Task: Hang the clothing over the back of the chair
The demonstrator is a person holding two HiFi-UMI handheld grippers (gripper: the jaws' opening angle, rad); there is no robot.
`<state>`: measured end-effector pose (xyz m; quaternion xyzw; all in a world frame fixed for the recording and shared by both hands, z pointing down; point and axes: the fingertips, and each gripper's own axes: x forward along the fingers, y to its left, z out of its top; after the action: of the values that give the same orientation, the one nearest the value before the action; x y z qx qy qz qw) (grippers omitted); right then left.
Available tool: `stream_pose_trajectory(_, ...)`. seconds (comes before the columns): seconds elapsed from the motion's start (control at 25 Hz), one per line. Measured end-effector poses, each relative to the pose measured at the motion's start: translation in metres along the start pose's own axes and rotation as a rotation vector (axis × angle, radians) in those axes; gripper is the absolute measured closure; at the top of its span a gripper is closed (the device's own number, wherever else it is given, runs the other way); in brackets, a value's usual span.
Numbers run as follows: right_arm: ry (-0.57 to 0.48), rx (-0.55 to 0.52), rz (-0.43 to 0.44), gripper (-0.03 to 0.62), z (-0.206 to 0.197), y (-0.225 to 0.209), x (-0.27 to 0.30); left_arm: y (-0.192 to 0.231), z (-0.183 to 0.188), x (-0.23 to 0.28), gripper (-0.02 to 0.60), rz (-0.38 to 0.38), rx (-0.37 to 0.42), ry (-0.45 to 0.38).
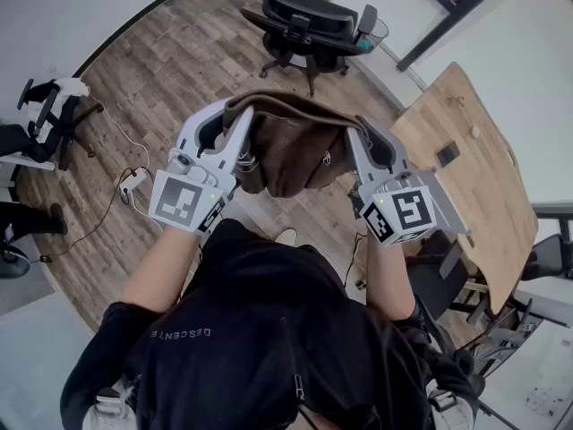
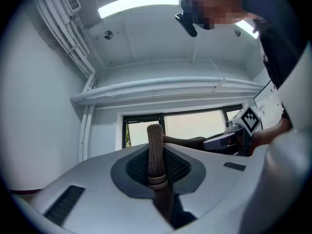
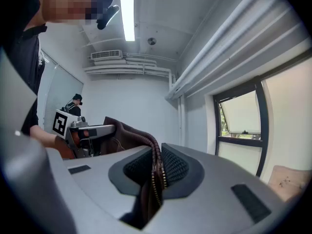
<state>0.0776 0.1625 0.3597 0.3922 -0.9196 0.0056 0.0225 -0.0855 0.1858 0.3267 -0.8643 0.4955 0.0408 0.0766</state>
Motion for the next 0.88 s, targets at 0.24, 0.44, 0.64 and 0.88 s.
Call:
stream_pose_trajectory(0.24,0.009,-0.032,0.006,0.539,-0.003,-0.011,-0.031,-0.035,-0.006,0.0,0.529,0.024,-0.002,0.015)
stream_pose_trajectory(0.44,0.016,-0.022,0.003,0.539,-0.013,-0.017,-0.044,-0.051,-0.011,0.0,0.529,0.033,-0.006,0.02)
stream_pose_trajectory(0.64,0.022,0.004,0.003,0.539,-0.018,-0.014,-0.056,-0.063,-0.008,-0.005,0.529,0.032,0.009,0.014)
stream_pose_trajectory(0.88,0.014,0.01,0.008,0.539,-0.024,-0.005,-0.06,-0.062,-0.009,-0.011,0.529,0.05,0.023,0.017)
